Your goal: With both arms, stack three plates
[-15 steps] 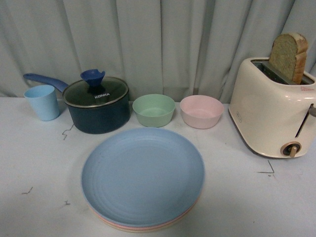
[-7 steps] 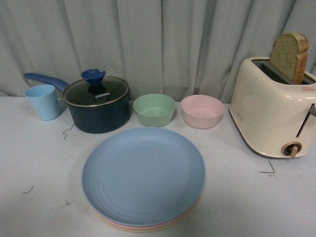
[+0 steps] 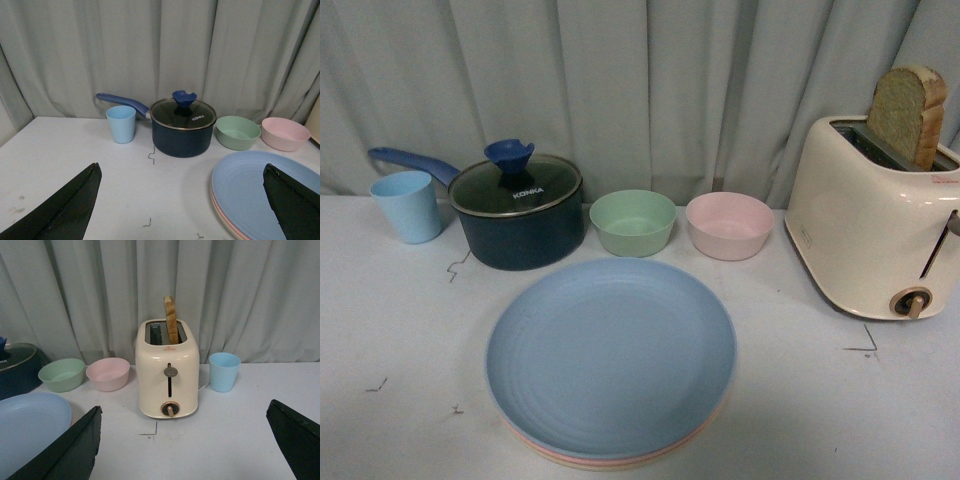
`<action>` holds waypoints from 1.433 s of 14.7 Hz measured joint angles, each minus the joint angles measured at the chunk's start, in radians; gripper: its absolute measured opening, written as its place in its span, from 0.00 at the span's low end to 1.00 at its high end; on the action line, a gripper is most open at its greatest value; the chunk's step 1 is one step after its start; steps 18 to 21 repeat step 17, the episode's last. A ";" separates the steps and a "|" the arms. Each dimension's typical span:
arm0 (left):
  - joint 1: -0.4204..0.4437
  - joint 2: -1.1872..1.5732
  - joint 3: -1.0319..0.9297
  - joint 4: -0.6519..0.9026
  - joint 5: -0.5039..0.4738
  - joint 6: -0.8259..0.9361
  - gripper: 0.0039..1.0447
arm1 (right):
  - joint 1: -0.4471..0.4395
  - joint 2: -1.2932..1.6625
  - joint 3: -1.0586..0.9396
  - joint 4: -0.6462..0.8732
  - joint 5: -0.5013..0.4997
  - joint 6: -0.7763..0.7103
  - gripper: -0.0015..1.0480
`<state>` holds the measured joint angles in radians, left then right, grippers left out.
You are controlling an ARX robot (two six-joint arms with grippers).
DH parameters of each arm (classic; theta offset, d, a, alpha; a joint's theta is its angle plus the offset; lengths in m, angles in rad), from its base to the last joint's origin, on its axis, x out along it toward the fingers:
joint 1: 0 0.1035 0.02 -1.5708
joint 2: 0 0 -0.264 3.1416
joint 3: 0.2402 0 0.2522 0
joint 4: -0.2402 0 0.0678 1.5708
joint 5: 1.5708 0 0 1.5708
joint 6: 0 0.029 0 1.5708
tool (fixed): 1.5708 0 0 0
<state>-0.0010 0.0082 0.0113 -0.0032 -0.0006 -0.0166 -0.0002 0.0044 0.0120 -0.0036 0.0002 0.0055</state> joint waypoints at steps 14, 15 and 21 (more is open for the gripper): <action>0.000 0.000 0.000 0.000 0.000 0.000 0.94 | 0.000 0.000 0.000 0.000 0.000 0.000 0.94; 0.000 0.000 0.000 0.000 0.000 0.000 0.94 | 0.000 0.000 0.000 0.000 0.000 0.000 0.94; 0.000 0.000 0.000 0.000 0.000 0.000 0.94 | 0.000 0.000 0.000 0.000 0.000 0.000 0.94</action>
